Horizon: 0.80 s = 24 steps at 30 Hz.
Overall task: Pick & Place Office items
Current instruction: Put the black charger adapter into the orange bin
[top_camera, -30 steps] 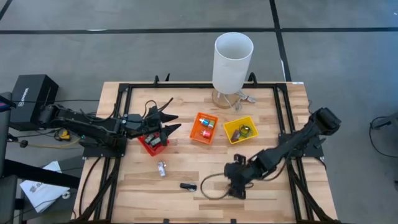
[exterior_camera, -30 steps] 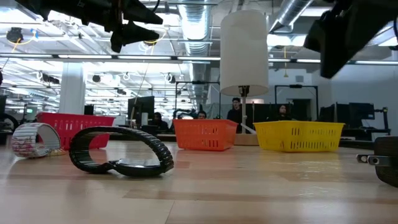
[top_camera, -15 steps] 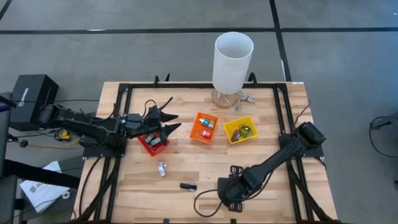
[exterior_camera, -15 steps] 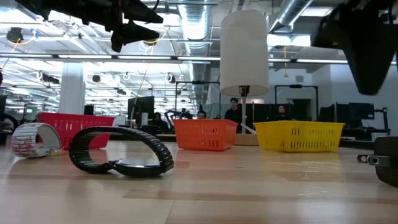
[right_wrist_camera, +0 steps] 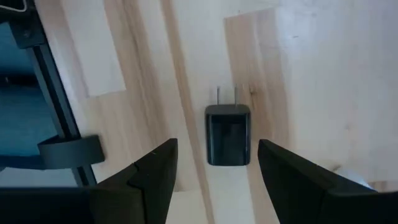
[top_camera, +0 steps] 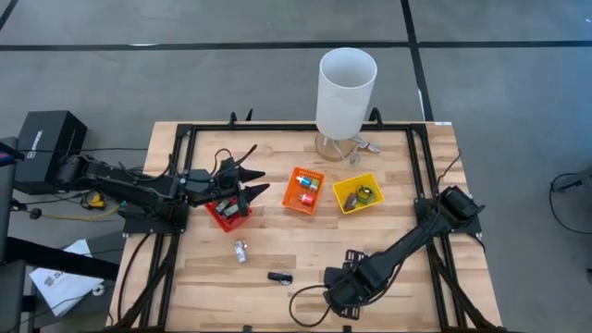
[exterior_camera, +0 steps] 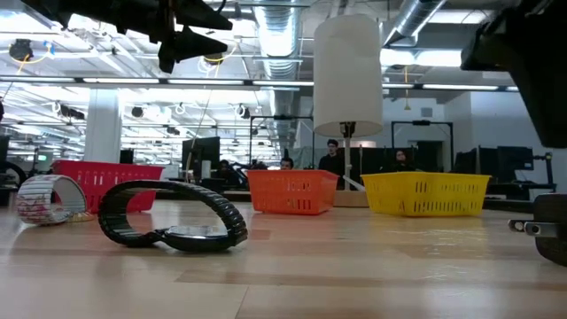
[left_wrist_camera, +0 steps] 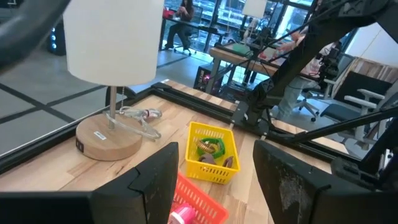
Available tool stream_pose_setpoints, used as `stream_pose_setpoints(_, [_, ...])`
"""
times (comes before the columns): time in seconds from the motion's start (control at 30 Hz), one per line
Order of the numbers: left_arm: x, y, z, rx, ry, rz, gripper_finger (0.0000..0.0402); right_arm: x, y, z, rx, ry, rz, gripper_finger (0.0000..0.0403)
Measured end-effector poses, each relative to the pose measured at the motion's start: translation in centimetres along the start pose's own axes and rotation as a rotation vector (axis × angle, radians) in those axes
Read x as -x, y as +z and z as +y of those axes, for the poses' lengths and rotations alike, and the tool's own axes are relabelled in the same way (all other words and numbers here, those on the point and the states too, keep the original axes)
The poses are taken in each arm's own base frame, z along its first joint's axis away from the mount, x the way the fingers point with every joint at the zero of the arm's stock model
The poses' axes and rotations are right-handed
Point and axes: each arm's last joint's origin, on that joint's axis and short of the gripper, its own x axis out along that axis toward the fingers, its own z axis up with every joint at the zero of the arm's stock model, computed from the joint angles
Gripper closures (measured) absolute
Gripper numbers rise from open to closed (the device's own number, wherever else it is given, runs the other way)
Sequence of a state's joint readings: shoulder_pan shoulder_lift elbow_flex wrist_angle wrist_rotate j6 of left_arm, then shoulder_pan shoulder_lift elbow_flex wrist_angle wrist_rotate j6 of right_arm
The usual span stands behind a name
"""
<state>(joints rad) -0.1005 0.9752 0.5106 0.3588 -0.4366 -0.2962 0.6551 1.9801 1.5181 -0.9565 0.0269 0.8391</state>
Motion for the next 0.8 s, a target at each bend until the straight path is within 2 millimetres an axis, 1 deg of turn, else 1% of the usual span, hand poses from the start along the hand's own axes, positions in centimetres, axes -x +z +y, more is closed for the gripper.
stream_pose_setpoints(0.17, [0.0, 0.0, 0.1, 0.001, 0.003, -0.002, 0.0198, -2.0, 0.1, 0.2, 0.002, -0.025, 0.033, 0.0188])
stream_pose_setpoints(0.27, [0.0, 0.0, 0.1, 0.001, 0.003, -0.002, 0.0198, -2.6, 0.0, 0.0, 0.002, -0.051, 0.066, 0.0188])
stream_pose_setpoints(0.37, [0.0, 0.0, 0.1, 0.002, 0.003, -0.003, 0.0198, -2.7, 0.2, -0.3, -0.01, -0.069, 0.06, 0.0188])
stream_pose_setpoints(0.8, [0.0, 0.0, 0.1, 0.001, 0.002, -0.003, 0.0198, -2.7, 0.2, -0.1, -0.015, -0.062, 0.054, 0.0188])
